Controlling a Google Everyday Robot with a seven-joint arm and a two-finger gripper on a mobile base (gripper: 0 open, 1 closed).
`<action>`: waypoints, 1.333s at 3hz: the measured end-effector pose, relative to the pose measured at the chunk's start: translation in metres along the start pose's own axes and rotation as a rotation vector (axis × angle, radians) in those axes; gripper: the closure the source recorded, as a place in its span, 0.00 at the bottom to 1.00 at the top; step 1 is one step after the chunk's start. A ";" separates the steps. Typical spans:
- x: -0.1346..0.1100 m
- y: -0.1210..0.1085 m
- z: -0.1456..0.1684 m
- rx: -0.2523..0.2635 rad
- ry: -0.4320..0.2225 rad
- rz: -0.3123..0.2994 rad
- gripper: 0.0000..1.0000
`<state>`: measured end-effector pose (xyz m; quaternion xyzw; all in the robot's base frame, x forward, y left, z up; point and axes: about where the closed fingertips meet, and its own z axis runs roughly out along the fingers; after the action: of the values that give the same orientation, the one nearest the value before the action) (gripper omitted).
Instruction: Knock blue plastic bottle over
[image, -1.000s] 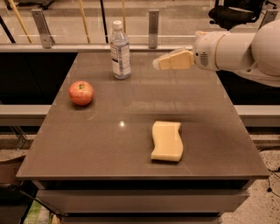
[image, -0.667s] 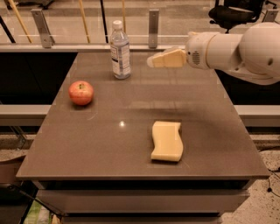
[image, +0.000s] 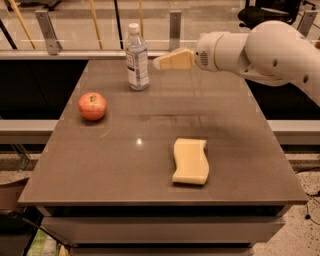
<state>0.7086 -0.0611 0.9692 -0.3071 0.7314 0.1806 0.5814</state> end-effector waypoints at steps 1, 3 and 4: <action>-0.011 0.007 0.026 0.010 -0.007 0.003 0.00; -0.022 0.030 0.066 0.019 -0.043 0.009 0.00; -0.016 0.040 0.082 0.000 -0.063 0.038 0.00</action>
Offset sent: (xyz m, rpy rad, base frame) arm 0.0392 0.0775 0.0045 0.0158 -0.0388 -0.0385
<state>0.7448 0.0234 0.9600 -0.2871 0.7184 0.2014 0.6007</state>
